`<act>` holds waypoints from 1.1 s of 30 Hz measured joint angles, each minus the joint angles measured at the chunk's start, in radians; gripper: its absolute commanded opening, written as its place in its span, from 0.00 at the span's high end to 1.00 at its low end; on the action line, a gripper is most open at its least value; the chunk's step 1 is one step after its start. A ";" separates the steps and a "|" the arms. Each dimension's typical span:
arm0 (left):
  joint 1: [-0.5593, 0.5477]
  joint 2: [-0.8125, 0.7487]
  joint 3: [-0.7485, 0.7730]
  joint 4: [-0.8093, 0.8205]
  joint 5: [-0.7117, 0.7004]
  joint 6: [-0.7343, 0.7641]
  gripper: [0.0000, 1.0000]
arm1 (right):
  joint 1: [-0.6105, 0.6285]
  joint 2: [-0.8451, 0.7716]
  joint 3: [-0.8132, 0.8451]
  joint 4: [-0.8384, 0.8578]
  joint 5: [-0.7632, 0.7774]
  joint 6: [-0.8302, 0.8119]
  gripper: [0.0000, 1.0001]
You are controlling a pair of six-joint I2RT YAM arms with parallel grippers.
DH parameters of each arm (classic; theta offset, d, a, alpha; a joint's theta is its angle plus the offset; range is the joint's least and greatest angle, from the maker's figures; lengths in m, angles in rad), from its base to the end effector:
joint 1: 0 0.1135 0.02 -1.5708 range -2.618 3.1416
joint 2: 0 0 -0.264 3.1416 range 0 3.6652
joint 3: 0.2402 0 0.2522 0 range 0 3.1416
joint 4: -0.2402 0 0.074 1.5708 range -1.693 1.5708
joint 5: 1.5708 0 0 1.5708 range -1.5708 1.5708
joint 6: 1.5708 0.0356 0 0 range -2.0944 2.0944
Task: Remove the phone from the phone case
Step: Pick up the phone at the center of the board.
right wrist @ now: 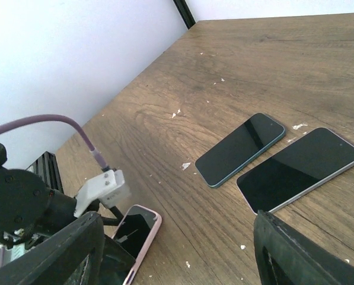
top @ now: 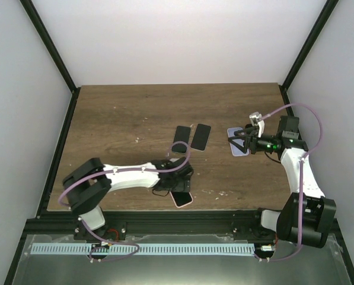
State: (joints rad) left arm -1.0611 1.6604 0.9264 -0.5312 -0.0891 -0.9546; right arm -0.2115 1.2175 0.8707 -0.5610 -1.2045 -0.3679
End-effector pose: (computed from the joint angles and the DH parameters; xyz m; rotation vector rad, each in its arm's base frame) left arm 0.1485 -0.2591 0.1525 0.1339 2.8849 -0.3074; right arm 0.2346 -0.0164 0.2660 -0.6161 1.9198 1.0997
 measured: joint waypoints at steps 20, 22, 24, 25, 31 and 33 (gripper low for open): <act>-0.076 0.296 0.357 -0.209 -0.117 -0.004 0.01 | 0.000 -0.003 0.000 -0.032 -0.015 -0.024 0.30; -0.075 0.302 0.366 -0.217 -0.112 -0.018 0.03 | 0.000 -0.003 0.000 -0.036 -0.016 -0.024 0.30; -0.072 0.302 0.366 -0.218 -0.105 -0.034 0.07 | 0.000 -0.003 0.001 -0.037 -0.016 -0.024 0.30; -0.069 0.302 0.366 -0.219 -0.102 -0.043 0.09 | 0.000 -0.003 0.001 -0.038 -0.016 -0.024 0.30; -0.061 0.302 0.367 -0.225 -0.095 -0.084 0.23 | 0.000 -0.003 0.003 -0.039 -0.016 -0.024 0.30; -0.059 0.296 0.365 -0.224 -0.089 -0.092 0.27 | 0.000 -0.001 0.005 -0.039 -0.016 -0.024 0.30</act>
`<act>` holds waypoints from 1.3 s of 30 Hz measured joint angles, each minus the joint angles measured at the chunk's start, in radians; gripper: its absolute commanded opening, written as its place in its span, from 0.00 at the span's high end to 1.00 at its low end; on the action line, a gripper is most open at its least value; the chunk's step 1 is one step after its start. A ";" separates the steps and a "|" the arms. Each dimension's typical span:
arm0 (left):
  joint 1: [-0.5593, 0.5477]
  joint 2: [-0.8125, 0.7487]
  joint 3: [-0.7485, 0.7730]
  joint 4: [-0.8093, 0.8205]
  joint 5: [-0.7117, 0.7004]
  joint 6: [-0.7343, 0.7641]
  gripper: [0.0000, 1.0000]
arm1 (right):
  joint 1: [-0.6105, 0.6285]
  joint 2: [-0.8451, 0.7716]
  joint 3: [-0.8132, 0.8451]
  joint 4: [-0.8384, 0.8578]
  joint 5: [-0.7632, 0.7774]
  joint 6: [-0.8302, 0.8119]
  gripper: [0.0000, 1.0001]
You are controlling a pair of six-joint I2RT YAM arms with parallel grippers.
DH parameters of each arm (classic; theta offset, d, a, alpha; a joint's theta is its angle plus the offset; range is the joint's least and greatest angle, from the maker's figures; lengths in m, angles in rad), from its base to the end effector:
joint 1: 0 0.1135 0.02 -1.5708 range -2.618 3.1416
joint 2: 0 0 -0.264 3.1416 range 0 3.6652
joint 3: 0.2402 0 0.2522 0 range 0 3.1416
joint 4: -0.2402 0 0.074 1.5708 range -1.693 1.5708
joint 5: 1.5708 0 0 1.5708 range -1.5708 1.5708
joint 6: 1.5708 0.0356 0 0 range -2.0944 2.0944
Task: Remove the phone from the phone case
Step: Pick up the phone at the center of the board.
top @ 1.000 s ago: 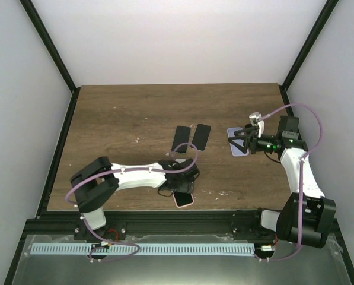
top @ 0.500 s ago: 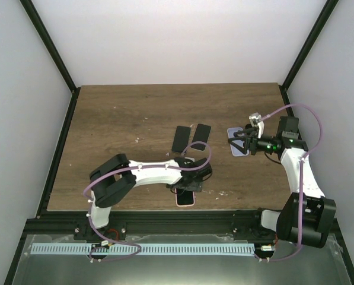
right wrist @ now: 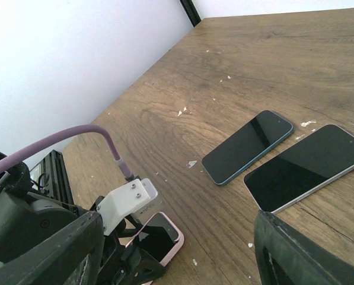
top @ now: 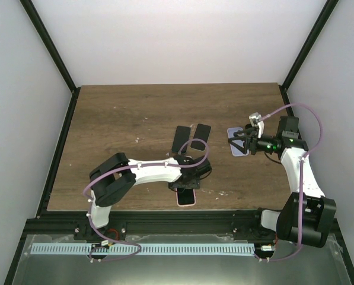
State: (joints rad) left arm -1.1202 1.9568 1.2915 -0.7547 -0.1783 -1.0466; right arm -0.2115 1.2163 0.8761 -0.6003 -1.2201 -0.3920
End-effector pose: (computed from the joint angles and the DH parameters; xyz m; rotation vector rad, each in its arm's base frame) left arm 0.1649 -0.3263 0.1463 0.0875 2.9117 -0.0725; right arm 0.2320 -0.0156 0.2662 -0.6238 1.9188 1.1224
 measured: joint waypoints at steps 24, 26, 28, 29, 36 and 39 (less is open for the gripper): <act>0.027 -0.643 -0.158 0.152 -0.335 0.158 0.36 | 0.267 -0.146 0.025 0.072 0.184 0.089 0.30; 0.027 -0.678 -0.183 0.190 -0.368 0.153 0.36 | 0.344 -0.119 0.034 0.064 0.220 0.098 0.30; 0.027 -0.700 -0.208 0.219 -0.395 0.137 0.36 | 0.441 -0.101 0.034 0.060 0.280 0.116 0.32; 0.027 -0.715 -0.228 0.242 -0.408 0.126 0.37 | 0.485 -0.095 0.034 0.060 0.304 0.121 0.37; 0.026 -0.795 -0.352 0.349 -0.451 0.066 0.36 | 0.723 -0.011 0.092 0.060 0.446 0.172 0.45; 0.018 -0.786 -0.349 0.364 -0.461 0.052 0.36 | 0.785 0.060 0.159 0.059 0.485 0.183 0.47</act>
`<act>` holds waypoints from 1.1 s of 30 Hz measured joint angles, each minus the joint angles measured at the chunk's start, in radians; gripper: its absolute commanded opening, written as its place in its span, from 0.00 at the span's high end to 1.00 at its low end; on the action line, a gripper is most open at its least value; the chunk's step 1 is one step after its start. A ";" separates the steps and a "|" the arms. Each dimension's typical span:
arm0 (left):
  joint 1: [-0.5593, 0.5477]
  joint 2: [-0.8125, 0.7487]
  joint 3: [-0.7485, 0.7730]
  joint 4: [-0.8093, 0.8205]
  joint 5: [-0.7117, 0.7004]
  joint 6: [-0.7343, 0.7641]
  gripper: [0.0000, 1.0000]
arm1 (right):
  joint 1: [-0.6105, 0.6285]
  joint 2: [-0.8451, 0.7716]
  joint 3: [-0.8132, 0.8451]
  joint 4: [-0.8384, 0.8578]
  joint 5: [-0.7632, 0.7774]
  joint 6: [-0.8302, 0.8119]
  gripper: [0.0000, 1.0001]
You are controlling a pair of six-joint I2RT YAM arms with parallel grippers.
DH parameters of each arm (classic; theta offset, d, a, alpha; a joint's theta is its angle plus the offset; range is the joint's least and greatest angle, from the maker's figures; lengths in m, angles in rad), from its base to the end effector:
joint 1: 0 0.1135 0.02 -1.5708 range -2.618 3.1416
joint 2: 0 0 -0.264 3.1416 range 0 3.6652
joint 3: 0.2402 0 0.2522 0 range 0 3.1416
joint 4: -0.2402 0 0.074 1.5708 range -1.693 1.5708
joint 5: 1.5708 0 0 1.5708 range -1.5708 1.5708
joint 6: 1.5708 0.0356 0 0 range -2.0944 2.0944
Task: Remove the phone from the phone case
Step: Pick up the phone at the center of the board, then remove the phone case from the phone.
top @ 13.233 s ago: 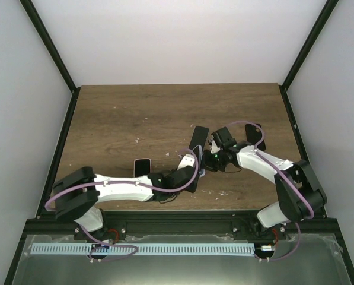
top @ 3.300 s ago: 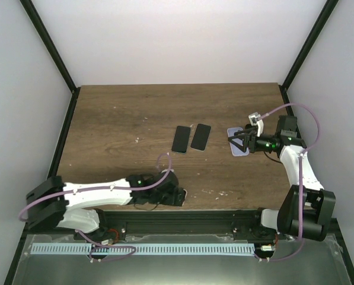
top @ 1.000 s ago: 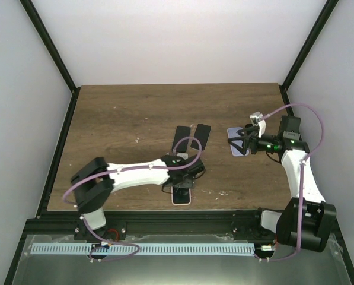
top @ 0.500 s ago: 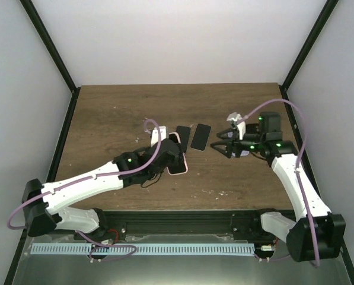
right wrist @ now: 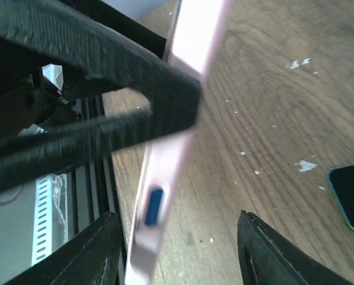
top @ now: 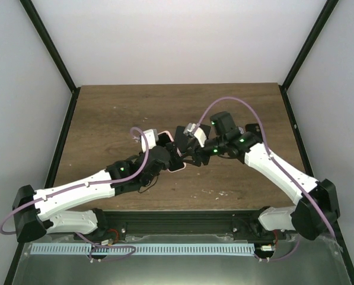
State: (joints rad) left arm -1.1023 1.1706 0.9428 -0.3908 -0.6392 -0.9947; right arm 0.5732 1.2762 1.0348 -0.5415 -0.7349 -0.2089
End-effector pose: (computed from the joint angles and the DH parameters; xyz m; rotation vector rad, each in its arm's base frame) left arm 0.1331 -0.2161 0.3003 -0.2423 2.0939 -0.5856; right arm 0.2112 0.1647 0.2950 -1.2150 1.9830 1.0423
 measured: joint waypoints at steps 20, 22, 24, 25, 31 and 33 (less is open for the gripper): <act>0.096 -0.066 -0.042 0.123 0.147 0.146 0.00 | 0.052 0.034 0.039 -0.013 -0.032 0.086 0.99; 0.158 -0.164 -0.144 0.259 0.330 0.260 0.01 | 0.053 0.003 0.027 -0.011 -0.059 0.069 0.99; 0.207 -0.257 -0.250 0.391 0.491 0.337 0.03 | 0.057 -0.029 0.010 -0.018 -0.089 0.045 0.99; 0.231 -0.314 -0.310 0.451 0.575 0.378 0.04 | 0.058 -0.047 0.001 -0.035 -0.103 0.035 0.99; 0.281 -0.480 -0.422 0.517 0.837 0.558 0.11 | 0.004 -0.117 -0.017 -0.102 -0.190 -0.035 0.99; 0.282 -0.480 -0.425 0.533 0.880 0.585 0.14 | 0.004 -0.122 -0.017 -0.110 -0.227 -0.047 0.99</act>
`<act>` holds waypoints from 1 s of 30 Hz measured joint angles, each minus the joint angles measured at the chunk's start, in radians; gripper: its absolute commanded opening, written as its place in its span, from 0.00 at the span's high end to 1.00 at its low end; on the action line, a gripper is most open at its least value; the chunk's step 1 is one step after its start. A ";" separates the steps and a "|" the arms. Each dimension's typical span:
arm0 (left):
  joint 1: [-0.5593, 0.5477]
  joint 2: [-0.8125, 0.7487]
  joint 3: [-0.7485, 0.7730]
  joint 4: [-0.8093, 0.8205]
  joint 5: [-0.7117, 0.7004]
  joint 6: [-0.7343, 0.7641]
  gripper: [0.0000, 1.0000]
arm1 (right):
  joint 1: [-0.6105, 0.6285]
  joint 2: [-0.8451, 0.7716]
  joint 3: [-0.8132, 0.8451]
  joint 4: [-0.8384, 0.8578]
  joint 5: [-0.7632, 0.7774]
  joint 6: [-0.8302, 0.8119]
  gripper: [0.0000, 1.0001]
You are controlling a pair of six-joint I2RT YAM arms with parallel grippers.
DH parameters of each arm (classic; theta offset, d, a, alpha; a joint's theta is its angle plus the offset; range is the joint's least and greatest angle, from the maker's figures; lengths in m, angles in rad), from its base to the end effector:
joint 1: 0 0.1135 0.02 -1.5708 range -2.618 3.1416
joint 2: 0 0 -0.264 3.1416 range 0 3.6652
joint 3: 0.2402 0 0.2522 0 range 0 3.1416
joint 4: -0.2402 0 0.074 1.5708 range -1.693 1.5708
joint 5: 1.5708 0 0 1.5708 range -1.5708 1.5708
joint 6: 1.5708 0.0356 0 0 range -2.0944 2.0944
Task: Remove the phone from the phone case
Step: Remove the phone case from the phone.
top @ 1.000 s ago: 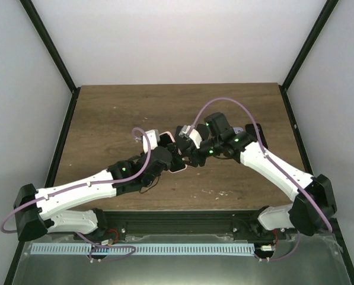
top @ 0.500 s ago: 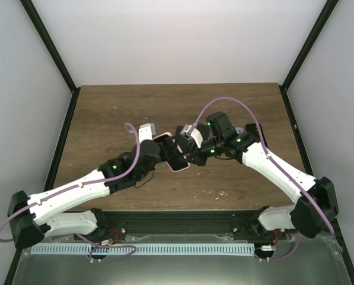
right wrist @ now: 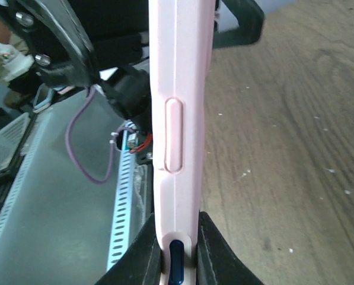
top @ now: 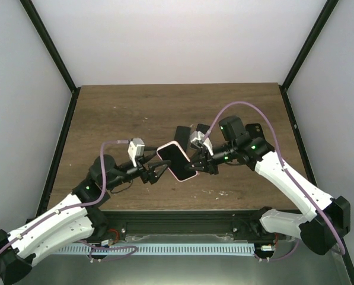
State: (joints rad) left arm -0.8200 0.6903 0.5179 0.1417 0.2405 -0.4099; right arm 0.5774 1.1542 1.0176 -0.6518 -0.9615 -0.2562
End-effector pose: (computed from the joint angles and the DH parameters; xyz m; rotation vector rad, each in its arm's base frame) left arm 0.1143 -0.1349 0.2954 0.5452 1.6358 -1.1271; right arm 0.1772 0.1503 0.3141 -1.3319 1.8318 1.2860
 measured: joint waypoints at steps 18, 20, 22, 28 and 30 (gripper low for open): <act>0.021 0.095 -0.062 0.263 0.299 -0.010 0.67 | 0.001 0.006 -0.007 0.006 -0.130 -0.014 0.99; 0.023 0.104 -0.062 0.278 0.307 -0.021 0.71 | 0.001 0.006 -0.009 0.010 -0.131 -0.014 0.99; 0.024 0.116 -0.062 0.293 0.314 -0.032 0.74 | 0.001 0.000 -0.018 0.018 -0.136 -0.014 0.99; 0.025 0.165 -0.062 0.348 0.336 -0.072 0.86 | 0.001 -0.014 -0.038 0.019 -0.133 -0.016 0.99; 0.027 0.182 -0.061 0.365 0.343 -0.091 0.95 | 0.001 -0.019 -0.042 0.019 -0.129 -0.016 0.99</act>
State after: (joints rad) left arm -0.7933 0.8719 0.4564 0.5068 0.5831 -0.5011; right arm 0.5781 1.1347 0.9760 -0.6331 -1.0908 -0.2726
